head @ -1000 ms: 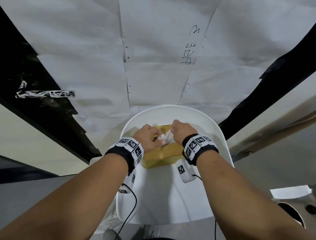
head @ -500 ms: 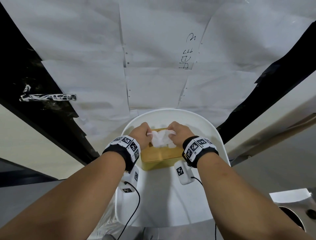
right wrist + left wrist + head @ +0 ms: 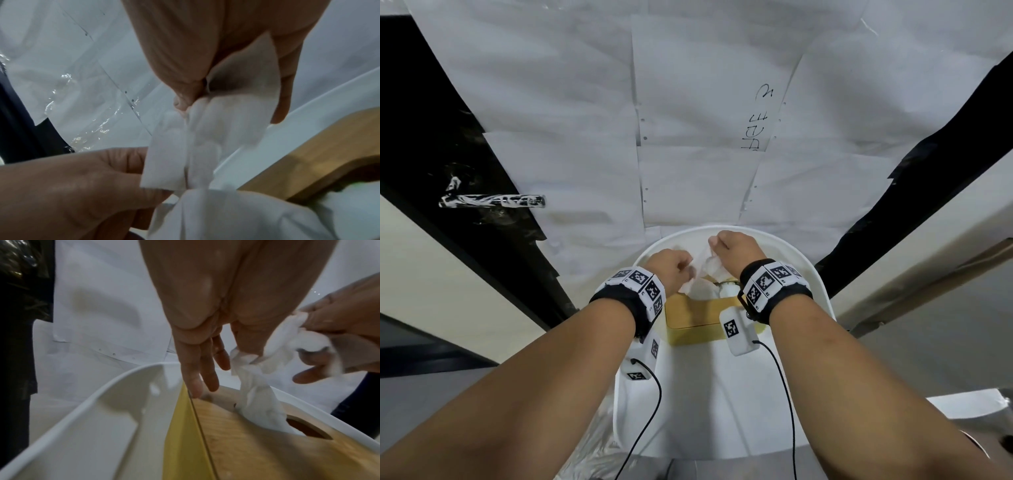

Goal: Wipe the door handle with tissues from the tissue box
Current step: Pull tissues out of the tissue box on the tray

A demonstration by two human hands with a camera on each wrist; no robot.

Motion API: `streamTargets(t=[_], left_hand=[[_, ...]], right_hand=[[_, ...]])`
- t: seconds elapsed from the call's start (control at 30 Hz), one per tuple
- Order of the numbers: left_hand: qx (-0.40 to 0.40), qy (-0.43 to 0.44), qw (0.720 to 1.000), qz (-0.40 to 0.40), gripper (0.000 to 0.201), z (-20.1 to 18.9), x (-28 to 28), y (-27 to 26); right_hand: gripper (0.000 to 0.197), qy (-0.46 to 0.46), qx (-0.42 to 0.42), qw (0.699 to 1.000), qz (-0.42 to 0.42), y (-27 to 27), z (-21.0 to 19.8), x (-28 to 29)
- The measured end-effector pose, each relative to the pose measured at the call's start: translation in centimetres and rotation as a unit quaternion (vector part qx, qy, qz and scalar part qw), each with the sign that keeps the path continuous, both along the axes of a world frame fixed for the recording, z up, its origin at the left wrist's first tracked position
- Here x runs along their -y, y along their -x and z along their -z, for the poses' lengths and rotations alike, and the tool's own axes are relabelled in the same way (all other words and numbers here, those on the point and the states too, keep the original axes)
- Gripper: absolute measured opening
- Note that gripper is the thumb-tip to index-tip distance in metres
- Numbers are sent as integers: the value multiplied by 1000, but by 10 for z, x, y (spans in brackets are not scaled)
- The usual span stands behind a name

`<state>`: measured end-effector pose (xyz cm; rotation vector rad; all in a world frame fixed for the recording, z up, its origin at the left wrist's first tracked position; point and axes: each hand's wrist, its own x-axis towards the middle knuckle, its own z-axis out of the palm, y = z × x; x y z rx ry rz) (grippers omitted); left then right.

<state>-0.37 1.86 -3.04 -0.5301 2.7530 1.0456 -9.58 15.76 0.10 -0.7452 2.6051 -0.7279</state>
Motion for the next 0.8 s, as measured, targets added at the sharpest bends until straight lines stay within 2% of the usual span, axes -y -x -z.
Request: streamTargets(t=[0.13, 0.23, 0.3, 0.4, 0.47, 0.63, 0.73, 0.8], left_hand=[[11, 16, 999, -41, 24, -7, 3, 0], [22, 43, 997, -54, 27, -14, 10, -4], [5, 45, 996, -73, 18, -16, 14, -7], [-31, 14, 993, -109, 9, -25, 18, -13], [-44, 27, 993, -106, 12, -34, 20, -16], [-4, 71, 992, -104, 20, -51, 35, -26], [-8, 54, 992, -110, 28, -58, 46, -35], [-23, 44, 992, -116, 26, -62, 55, -44]], right_hand=[[24, 10, 64, 998, -4, -5, -3, -4], [22, -3, 58, 998, -31, -7, -6, -1], [17, 7, 41, 999, -31, -9, -12, 5], [30, -8, 7, 999, -48, -12, -22, 17], [39, -1, 2, 998, -58, -17, -30, 25], [48, 38, 8, 998, -52, -24, -42, 46], [39, 44, -8, 997, -59, -27, -46, 58], [27, 62, -12, 997, -55, -32, -48, 69]])
